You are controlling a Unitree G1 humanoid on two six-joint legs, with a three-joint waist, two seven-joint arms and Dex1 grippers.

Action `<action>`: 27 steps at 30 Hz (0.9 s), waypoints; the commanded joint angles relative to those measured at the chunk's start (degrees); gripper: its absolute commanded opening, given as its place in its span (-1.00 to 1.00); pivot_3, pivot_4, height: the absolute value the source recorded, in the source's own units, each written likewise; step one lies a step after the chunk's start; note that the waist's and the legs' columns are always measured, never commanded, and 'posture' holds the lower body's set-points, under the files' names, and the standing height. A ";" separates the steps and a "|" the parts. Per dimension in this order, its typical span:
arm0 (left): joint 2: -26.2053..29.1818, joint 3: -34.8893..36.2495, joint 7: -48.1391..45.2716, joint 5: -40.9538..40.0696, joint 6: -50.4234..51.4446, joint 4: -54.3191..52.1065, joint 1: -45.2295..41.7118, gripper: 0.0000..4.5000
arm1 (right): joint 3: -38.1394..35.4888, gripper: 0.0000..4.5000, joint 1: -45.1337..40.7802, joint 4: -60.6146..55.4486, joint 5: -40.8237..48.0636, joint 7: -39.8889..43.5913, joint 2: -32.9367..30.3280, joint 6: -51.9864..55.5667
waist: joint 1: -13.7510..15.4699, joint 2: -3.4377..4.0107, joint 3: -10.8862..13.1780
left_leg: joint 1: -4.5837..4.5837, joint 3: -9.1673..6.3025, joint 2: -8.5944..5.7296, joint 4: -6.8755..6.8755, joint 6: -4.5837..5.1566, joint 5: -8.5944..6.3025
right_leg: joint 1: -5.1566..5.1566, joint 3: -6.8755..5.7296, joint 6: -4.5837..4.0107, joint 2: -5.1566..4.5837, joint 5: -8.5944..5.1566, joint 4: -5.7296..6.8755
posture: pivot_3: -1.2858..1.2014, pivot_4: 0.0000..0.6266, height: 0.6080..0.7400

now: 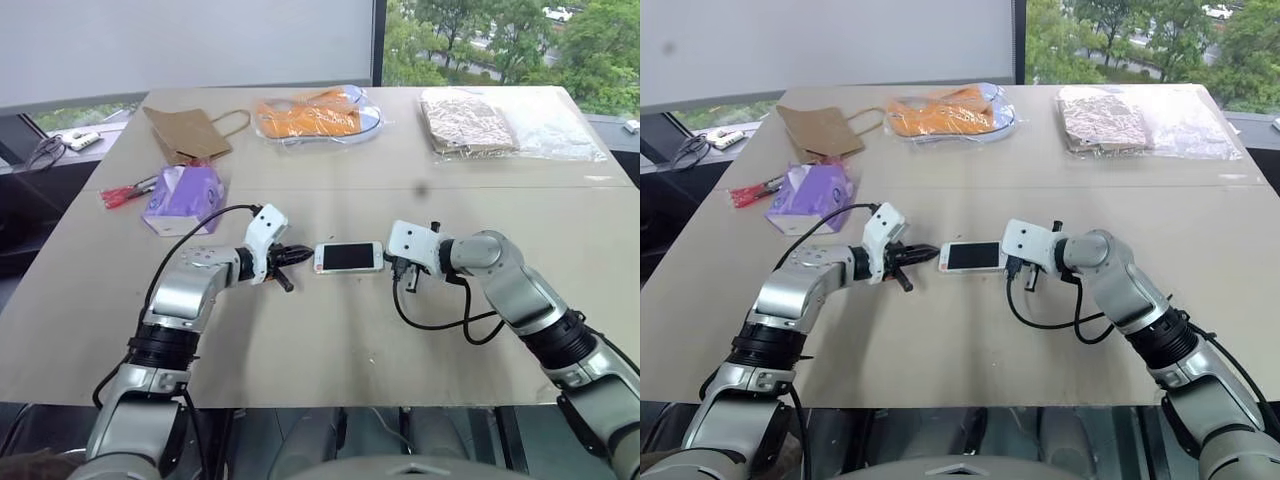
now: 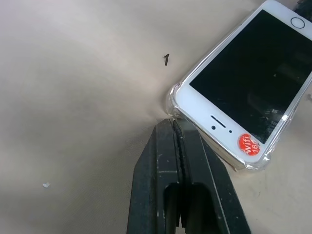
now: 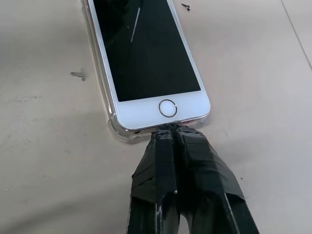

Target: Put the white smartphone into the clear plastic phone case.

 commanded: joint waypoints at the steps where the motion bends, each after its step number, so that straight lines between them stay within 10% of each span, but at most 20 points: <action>1: -0.94 -2.85 -3.66 -1.80 -1.15 -5.04 0.69 -0.99 | 1.70 -1.00 -1.16 -0.32 0.84 0.51 3.04 -2.41 | -0.18 0.00 0.00 | 0.00 0.01 0.00 0.00 0.00 0.00 | 0.00 0.01 0.00 0.00 0.00 0.01 | 0.03 -0.52 1.00; 14: -0.91 7.33 -7.15 -9.74 -0.85 -2.44 -4.02 -0.99 | -8.29 -1.00 2.89 -4.46 4.05 0.27 -0.56 3.11 | 0.25 -0.02 0.02 | -0.03 -0.03 0.00 0.03 0.00 0.00 | -0.01 -0.04 0.00 0.00 0.00 0.01 | 0.03 -0.52 1.00; 27: -5.45 -4.99 -8.43 -2.35 -7.85 5.61 -6.76 -0.99 | -16.15 -1.00 7.34 -14.00 14.64 -2.77 -0.17 10.92 | -0.21 -0.02 0.02 | -0.02 0.02 0.01 -0.01 0.00 0.00 | 0.00 0.03 0.00 0.01 0.00 0.01 | 0.03 -0.52 1.00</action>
